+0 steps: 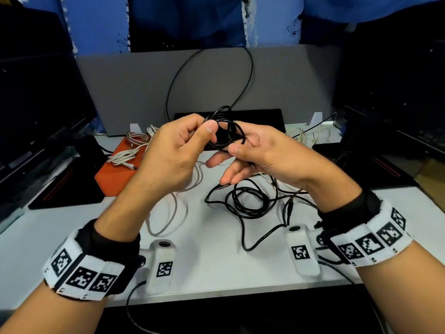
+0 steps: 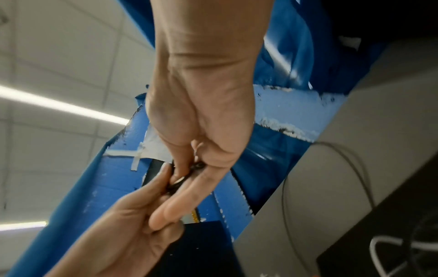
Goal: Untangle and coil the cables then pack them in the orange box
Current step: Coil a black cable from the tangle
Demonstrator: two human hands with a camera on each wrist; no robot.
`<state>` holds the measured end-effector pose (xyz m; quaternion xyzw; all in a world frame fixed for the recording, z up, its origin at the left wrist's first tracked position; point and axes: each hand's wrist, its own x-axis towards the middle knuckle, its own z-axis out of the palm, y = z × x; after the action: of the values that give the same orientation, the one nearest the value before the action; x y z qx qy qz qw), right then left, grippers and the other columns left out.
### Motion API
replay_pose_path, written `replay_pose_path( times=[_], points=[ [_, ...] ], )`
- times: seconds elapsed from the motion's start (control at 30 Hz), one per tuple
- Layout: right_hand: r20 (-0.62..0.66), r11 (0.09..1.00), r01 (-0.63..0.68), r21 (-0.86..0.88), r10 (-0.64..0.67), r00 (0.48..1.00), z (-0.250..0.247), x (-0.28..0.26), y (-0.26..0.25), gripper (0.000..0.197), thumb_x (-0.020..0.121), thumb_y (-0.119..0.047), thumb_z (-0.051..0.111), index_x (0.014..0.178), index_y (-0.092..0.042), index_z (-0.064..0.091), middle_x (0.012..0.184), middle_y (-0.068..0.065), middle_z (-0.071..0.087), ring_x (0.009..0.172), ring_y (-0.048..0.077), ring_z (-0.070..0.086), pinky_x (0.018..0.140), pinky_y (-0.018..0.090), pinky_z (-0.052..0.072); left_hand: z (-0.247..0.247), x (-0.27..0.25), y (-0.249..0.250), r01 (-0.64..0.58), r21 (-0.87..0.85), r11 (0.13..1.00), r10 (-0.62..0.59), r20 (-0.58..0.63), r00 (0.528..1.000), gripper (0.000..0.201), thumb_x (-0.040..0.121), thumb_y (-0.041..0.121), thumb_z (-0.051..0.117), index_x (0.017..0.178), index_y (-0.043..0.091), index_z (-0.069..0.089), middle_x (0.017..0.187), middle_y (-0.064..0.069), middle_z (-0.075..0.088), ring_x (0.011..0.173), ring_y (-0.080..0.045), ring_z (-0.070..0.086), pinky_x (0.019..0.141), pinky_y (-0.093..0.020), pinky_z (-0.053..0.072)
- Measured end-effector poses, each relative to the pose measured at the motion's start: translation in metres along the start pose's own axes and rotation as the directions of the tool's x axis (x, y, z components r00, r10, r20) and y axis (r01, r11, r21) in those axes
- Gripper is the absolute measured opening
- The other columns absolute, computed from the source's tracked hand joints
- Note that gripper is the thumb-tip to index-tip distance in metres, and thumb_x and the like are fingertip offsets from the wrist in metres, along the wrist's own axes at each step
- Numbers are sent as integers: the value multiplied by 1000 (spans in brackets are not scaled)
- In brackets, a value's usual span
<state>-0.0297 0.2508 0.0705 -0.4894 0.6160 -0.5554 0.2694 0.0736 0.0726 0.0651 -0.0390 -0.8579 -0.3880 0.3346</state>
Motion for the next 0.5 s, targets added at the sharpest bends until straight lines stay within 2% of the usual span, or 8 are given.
replay_pose_path(
  times=[0.07, 0.13, 0.2, 0.27, 0.33, 0.4, 0.5],
  points=[
    [-7, 996, 23, -81, -23, 1000, -5, -1, 0, 33, 109, -10, 47, 140, -22, 53, 116, 13, 76, 93, 28, 78, 85, 34, 63, 6, 0, 0, 6, -53, 999, -8, -41, 999, 32, 106, 36, 50, 84, 16, 62, 53, 16, 48, 49, -3, 40, 52, -21, 33],
    [-19, 989, 23, -148, -26, 999, -11, -2, -1, 35, 110, -11, 47, 141, -23, 54, 117, 10, 76, 100, 27, 77, 89, 35, 62, 9, 0, -2, -13, -31, 999, 10, -113, 994, 31, 106, 37, 51, 84, 18, 63, 56, 13, 48, 52, -5, 39, 52, -26, 34],
    [-45, 982, 11, -188, -20, 999, -22, -5, -4, 40, 110, -10, 46, 149, -15, 49, 116, 11, 77, 102, 27, 76, 92, 36, 61, 5, 3, -3, -9, -46, 999, 2, -165, 986, 32, 104, 42, 51, 82, 22, 63, 55, 12, 45, 50, -8, 37, 51, -28, 31],
    [-83, 985, 1, -171, -16, 996, -33, -10, -8, 48, 109, -9, 46, 156, -8, 38, 113, 12, 78, 102, 27, 76, 93, 37, 61, 0, 5, -3, 22, -128, 992, -41, -149, 988, 34, 103, 46, 51, 80, 24, 63, 53, 12, 40, 50, -12, 32, 52, -30, 27],
    [-95, 987, 9, -159, -24, 995, -36, -12, -8, 48, 109, -9, 47, 156, -7, 39, 111, 10, 78, 102, 27, 76, 93, 37, 61, 2, 4, 0, 64, -239, 969, -92, -105, 990, 34, 105, 42, 51, 81, 20, 61, 53, 14, 36, 50, -13, 28, 51, -32, 23],
    [-111, 992, 25, -121, -39, 993, -30, -8, -4, 45, 110, -8, 45, 154, -6, 42, 114, 11, 78, 104, 27, 76, 91, 35, 61, 9, 2, 3, 118, -408, 905, -157, -64, 986, 33, 108, 35, 47, 83, 16, 58, 52, 12, 30, 48, -11, 21, 47, -31, 19],
    [-117, 995, 90, 50, -83, 990, -14, 2, 5, 37, 112, -13, 39, 145, -7, 53, 121, 14, 75, 108, 28, 75, 90, 32, 61, 14, 2, 4, 200, -686, 699, -242, 37, 970, 33, 108, 37, 42, 86, 16, 55, 55, 7, 24, 48, -9, 17, 47, -24, 19]
  ],
)
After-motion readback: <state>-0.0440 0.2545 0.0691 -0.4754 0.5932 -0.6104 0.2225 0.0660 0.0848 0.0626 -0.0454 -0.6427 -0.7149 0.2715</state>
